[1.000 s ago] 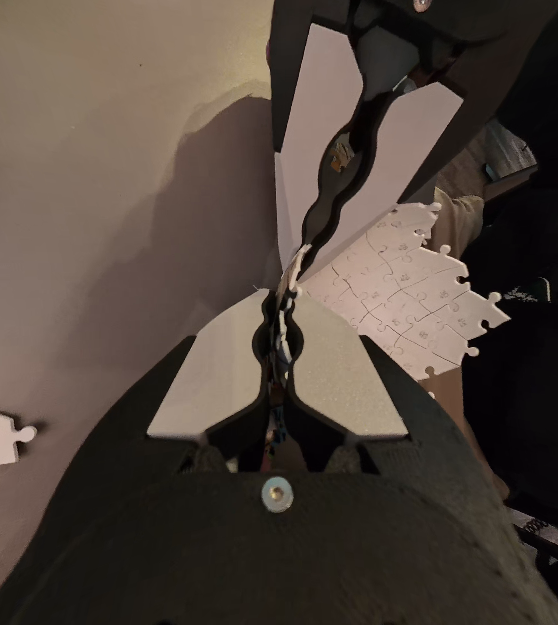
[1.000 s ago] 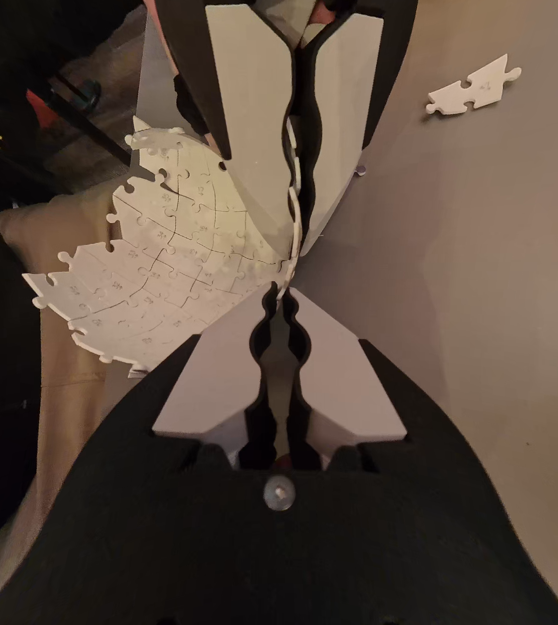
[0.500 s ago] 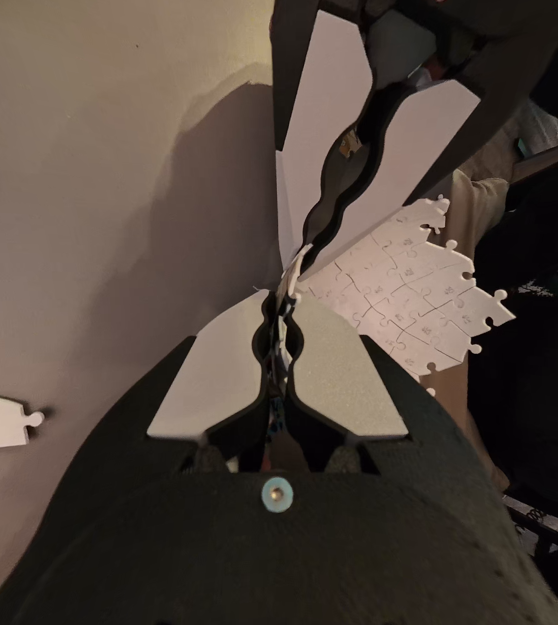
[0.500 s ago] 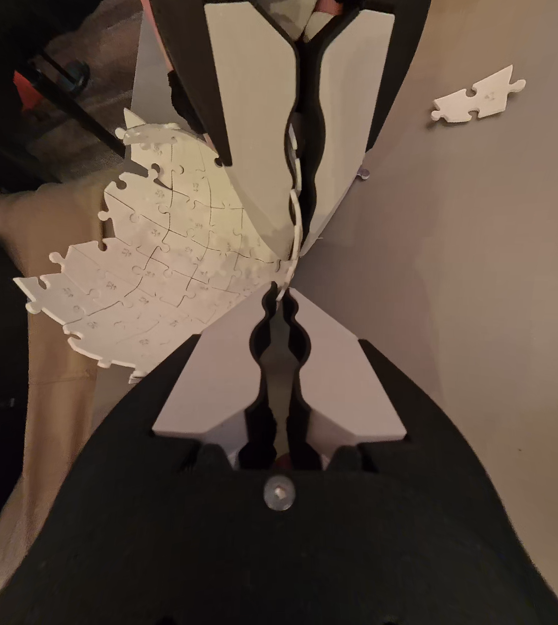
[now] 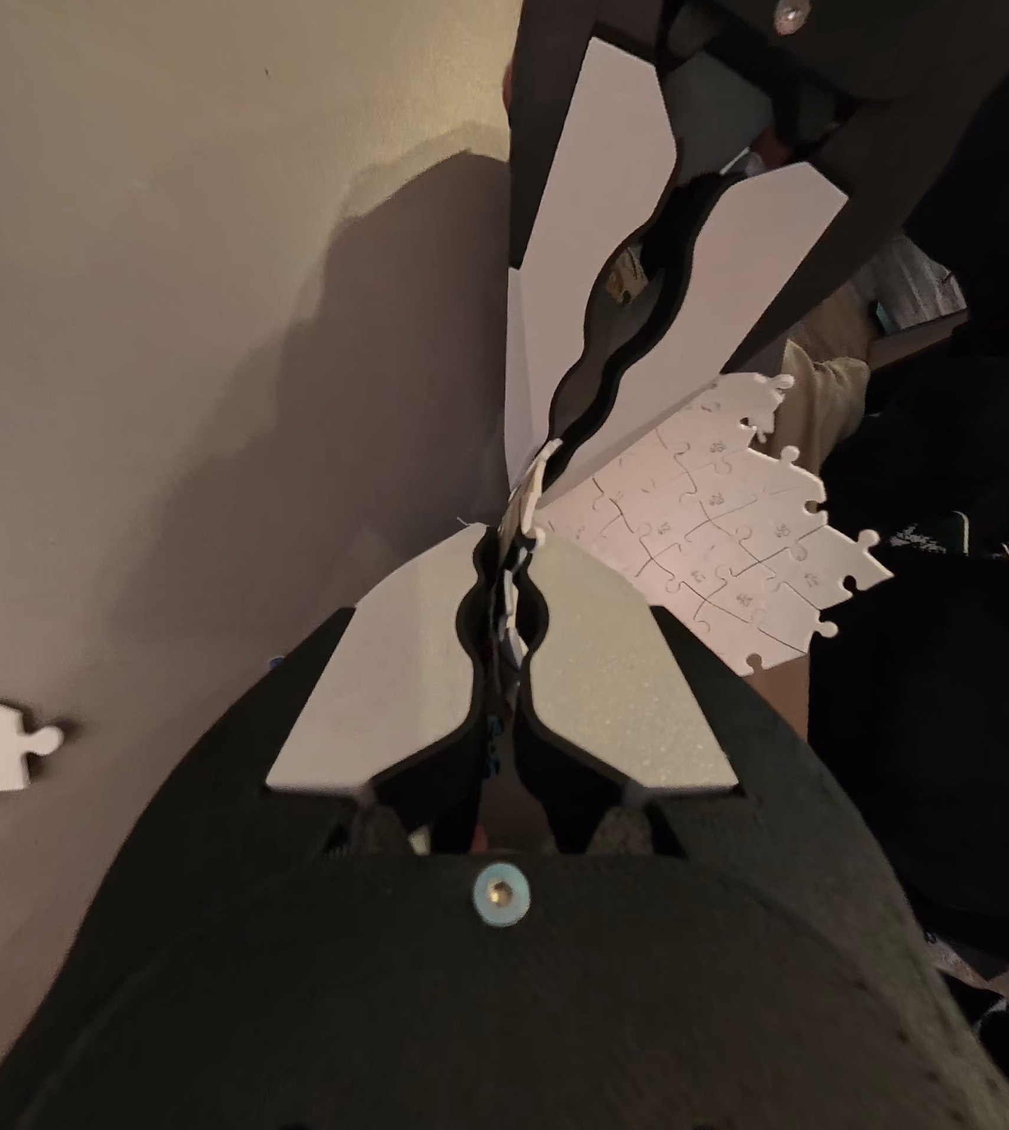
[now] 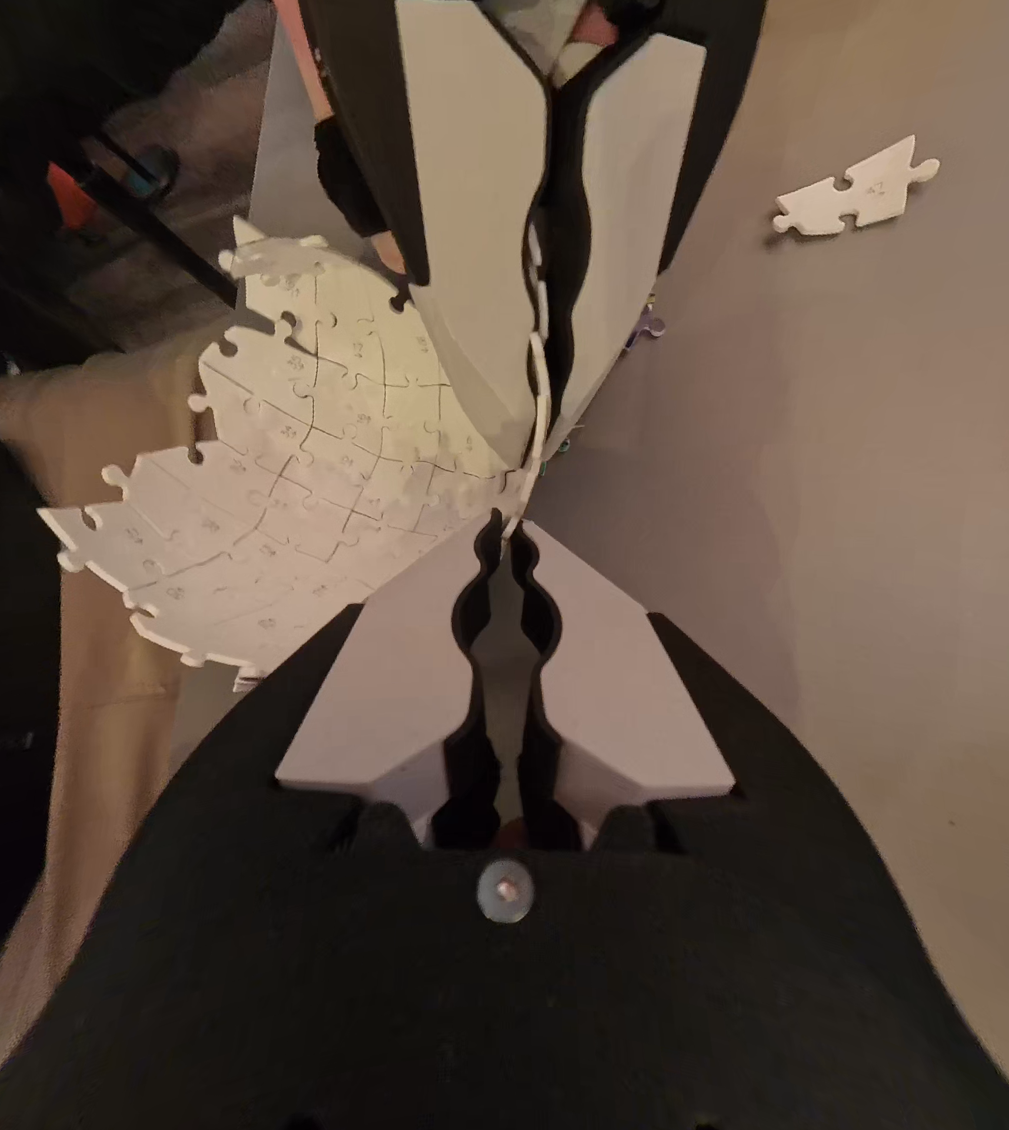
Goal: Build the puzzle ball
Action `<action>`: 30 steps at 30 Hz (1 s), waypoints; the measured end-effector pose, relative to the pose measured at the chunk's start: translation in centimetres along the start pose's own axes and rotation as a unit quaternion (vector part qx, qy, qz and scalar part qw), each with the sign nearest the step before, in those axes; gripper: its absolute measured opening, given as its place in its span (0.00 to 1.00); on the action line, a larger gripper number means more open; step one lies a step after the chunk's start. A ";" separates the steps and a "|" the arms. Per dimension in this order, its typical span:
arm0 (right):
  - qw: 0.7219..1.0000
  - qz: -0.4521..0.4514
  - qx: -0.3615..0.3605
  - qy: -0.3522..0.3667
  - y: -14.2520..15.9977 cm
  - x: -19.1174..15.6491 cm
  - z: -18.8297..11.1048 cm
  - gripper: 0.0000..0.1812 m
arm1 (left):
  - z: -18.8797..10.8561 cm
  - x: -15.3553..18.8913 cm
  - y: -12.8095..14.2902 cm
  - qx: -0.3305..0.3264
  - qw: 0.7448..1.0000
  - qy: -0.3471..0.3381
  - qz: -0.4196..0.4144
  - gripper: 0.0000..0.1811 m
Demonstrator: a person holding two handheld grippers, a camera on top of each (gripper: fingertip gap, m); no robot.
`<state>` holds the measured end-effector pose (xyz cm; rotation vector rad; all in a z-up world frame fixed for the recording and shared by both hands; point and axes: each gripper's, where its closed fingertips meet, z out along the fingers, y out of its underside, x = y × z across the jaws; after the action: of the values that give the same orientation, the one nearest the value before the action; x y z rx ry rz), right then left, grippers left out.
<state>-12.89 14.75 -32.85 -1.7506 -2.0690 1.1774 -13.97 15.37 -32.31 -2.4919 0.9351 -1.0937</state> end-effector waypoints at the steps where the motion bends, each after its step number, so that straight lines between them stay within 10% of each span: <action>1: 1.000 0.011 0.007 -0.002 -0.1 0.1 0.0 0.00 | -0.1 -0.1 -0.1 0.004 1.000 -0.002 -0.004 0.02; 30: 1.000 0.000 -0.020 0.010 0.1 0.1 0.3 0.00 | 0.1 -0.2 0.3 -0.045 0.997 -0.055 0.016 0.02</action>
<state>-13.02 14.72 -33.10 -1.7719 -2.0952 1.1205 -14.10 15.27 -32.65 -2.5704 1.0100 -0.9130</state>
